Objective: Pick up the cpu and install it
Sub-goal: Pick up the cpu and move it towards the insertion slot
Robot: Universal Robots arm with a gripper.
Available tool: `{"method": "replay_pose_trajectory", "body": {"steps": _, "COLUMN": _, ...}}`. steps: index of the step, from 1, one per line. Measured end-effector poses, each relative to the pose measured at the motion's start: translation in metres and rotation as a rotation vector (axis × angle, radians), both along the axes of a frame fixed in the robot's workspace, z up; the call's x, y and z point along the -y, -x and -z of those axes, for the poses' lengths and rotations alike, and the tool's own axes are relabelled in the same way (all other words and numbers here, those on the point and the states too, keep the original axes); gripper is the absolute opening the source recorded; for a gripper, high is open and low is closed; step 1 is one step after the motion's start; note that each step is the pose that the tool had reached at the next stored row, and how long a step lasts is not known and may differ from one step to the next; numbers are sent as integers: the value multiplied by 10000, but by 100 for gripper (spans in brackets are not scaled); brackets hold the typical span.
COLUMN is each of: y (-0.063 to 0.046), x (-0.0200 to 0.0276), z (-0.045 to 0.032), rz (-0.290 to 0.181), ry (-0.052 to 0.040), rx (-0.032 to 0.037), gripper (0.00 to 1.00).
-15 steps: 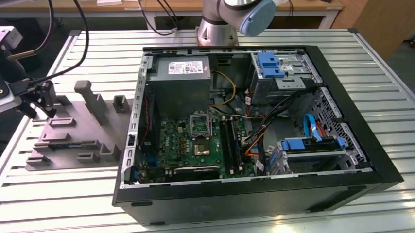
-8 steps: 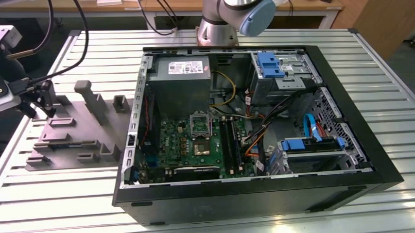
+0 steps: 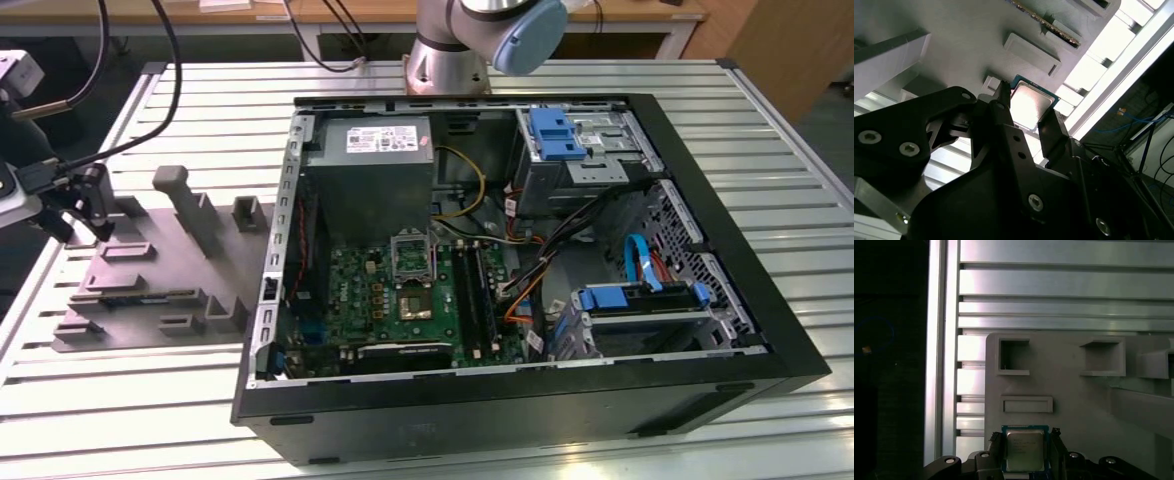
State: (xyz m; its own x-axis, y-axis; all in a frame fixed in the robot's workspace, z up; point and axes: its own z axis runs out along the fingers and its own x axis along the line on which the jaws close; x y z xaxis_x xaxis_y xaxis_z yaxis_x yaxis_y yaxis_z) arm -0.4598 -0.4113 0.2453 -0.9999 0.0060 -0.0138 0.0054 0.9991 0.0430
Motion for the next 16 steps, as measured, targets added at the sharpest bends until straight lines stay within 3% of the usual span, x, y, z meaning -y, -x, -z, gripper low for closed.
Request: {"method": "replay_pose_trajectory", "body": {"steps": 16, "y": 0, "x": 0, "z": -37, "rz": 0, "ry": -1, "rx": 1, "gripper": 47}}
